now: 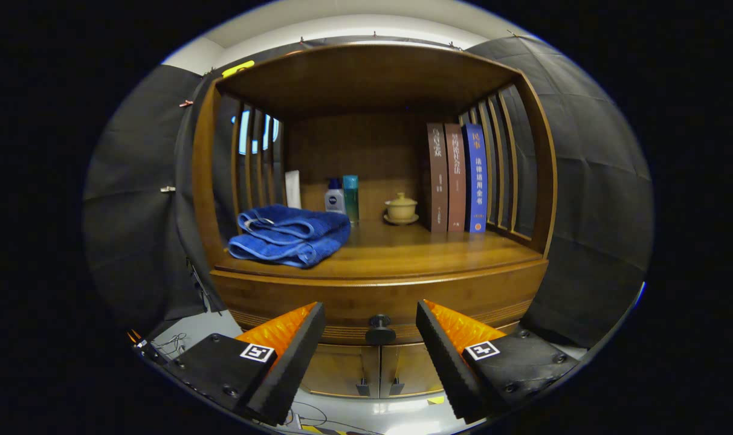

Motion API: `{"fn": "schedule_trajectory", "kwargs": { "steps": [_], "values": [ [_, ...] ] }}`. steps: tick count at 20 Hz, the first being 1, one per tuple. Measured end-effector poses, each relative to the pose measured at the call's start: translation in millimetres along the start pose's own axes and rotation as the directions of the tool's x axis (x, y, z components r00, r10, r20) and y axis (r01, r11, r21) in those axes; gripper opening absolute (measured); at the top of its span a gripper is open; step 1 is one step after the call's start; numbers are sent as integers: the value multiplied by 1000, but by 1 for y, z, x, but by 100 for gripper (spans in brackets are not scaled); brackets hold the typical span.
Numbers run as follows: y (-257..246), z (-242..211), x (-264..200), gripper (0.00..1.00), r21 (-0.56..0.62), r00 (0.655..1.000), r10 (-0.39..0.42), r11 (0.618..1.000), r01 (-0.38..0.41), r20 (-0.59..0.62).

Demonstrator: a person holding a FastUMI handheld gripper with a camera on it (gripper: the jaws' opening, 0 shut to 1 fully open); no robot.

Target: Pull open the drawer, take out the items inside it, and place them on the countertop above the cabinet.

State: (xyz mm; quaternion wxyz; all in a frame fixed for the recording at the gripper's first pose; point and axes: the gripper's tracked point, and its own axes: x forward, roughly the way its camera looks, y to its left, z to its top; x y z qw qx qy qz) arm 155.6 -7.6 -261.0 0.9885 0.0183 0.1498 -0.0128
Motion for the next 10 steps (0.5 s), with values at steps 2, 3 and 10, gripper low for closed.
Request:
{"fn": "schedule_trajectory", "kwargs": {
  "steps": [2, 3, 10],
  "values": [
    [-3, -19, 20, 99, -4, 1000, -15, 1000, 15, -26],
    [-5, -25, 30, 99, -11, 999, -20, 1000, 19, -40],
    [-14, -66, 69, 98, -15, 992, -31, 999, 29, -124]
  ]
}}
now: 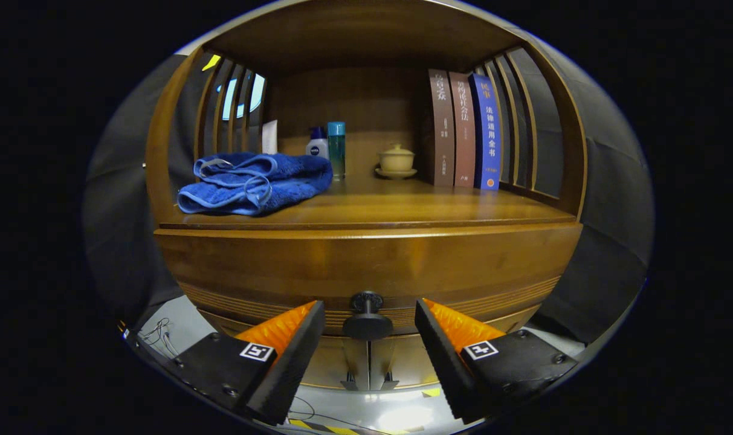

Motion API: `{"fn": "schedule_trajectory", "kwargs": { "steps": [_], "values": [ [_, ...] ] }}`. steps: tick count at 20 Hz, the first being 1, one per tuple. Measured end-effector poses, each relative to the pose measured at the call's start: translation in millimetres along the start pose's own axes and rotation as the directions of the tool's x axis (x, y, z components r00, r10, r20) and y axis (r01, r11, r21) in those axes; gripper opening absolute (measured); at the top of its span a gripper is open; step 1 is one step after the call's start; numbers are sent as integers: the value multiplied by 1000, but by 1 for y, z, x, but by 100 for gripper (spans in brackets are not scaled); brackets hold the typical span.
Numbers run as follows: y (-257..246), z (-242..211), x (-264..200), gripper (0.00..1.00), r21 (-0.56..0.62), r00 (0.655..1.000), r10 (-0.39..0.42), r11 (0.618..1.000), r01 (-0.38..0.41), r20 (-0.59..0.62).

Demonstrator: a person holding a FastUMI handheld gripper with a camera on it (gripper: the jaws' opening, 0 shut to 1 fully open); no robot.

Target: Pull open the drawer, take out the items inside it, and place them on the countertop above the cabinet.

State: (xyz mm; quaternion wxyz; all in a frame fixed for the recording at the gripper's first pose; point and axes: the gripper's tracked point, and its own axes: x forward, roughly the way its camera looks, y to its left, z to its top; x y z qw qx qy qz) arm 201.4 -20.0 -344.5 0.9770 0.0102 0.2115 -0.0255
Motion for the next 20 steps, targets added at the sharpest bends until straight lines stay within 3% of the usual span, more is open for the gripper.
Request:
{"fn": "schedule_trajectory", "kwargs": {
  "steps": [1, 4, 6, 7, 8, 20],
  "values": [
    [-1, -1, 3, 96, 8, 1000, 0, 1000, 0, -2],
    [3, -1, 2, 61, 1, 1000, 6, 1000, -6, 0],
    [1, -1, 7, 45, -35, 1000, -4, 999, 4, -5],
    [0, 1, 3, 45, -41, 1000, -5, 999, 5, -6],
    [1, -2, 8, 36, -42, 1000, -2, 999, 2, -10],
    [-2, -15, -30, 36, -11, 999, 9, 1000, -9, -44]
  ]
}}
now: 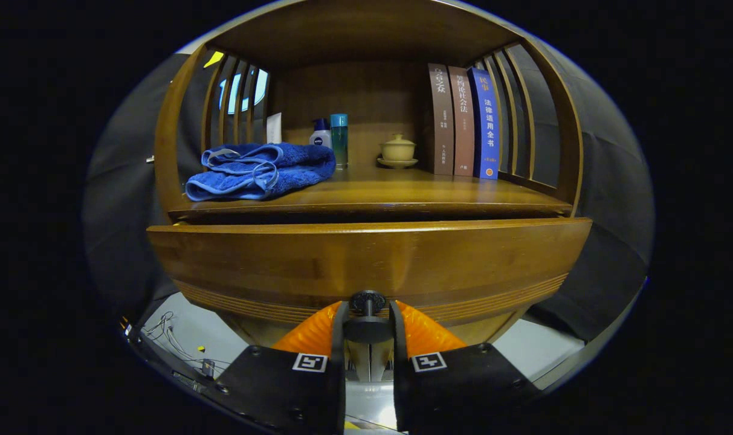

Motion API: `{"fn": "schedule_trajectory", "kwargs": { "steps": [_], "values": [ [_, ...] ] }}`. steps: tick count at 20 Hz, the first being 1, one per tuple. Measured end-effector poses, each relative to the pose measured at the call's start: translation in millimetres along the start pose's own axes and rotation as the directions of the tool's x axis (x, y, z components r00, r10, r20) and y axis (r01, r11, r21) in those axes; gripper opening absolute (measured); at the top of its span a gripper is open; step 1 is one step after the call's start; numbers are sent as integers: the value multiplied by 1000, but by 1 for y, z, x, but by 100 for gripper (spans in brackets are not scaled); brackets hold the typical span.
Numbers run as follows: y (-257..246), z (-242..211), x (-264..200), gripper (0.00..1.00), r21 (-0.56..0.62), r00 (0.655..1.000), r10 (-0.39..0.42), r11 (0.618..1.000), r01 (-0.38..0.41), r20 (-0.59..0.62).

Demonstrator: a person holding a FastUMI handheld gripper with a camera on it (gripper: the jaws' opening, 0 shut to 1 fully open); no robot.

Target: Pull open the drawer, take out the items inside it, and place them on the countertop above the cabinet.

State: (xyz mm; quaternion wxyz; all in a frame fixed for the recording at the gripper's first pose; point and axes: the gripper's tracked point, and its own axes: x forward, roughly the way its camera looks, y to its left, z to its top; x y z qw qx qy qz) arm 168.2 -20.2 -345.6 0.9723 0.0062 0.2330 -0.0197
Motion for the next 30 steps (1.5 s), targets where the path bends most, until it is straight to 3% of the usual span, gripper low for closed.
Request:
{"fn": "schedule_trajectory", "kwargs": {
  "steps": [17, 27, 30],
  "values": [
    [-4, -48, -118, 36, 45, 996, -8, 999, 12, -92],
    [-2, -64, -131, 36, 42, 992, -7, 999, 13, -125],
    [1, -57, -139, 53, 79, 995, 12, 997, -4, -102]
  ]
}}
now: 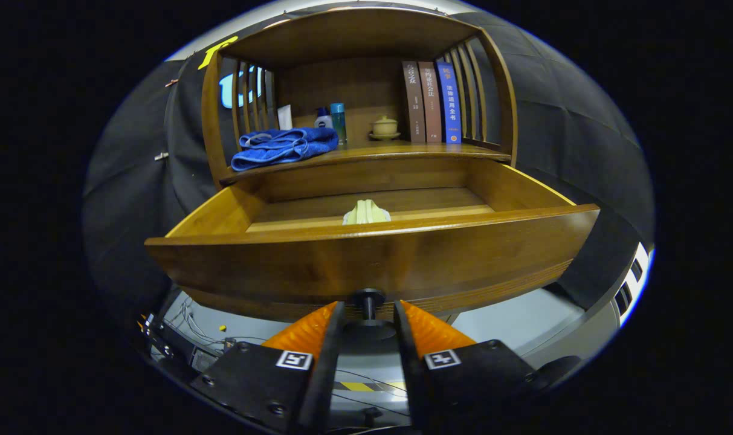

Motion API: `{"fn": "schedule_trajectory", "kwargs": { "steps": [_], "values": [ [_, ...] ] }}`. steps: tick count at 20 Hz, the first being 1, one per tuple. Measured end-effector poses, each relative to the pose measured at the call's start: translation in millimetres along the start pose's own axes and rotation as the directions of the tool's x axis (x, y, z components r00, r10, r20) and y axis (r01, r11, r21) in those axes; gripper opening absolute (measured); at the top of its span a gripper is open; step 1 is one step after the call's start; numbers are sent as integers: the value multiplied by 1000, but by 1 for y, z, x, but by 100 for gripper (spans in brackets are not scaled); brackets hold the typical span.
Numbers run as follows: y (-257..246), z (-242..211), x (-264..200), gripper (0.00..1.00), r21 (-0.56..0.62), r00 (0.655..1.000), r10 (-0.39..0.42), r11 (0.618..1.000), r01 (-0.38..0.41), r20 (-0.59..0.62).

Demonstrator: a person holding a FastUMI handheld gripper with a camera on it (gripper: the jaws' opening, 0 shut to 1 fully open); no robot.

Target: Pull open the drawer, take out the items inside it, and place them on the countertop above the cabinet.

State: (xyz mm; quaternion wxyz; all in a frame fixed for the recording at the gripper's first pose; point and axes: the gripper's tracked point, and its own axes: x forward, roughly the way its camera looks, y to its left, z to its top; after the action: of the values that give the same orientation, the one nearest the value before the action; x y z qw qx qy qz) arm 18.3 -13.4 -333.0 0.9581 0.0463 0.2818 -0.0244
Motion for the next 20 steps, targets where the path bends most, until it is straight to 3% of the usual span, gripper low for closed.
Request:
{"fn": "schedule_trajectory", "kwargs": {
  "steps": [2, 5, 9, 14, 20],
  "values": [
    [-4, 4, -9, 100, -3, 1000, -6, 1000, 6, 15],
    [-6, 12, -25, 100, 2, 1000, -7, 1000, 7, 30],
    [3, 62, -50, 99, -4, 993, 12, 1000, -12, 122],
    [13, 128, -31, 99, 0, 993, 28, 1000, -29, 113],
    [30, 136, 43, 99, -10, 989, 56, 998, -58, -133]
  ]
}}
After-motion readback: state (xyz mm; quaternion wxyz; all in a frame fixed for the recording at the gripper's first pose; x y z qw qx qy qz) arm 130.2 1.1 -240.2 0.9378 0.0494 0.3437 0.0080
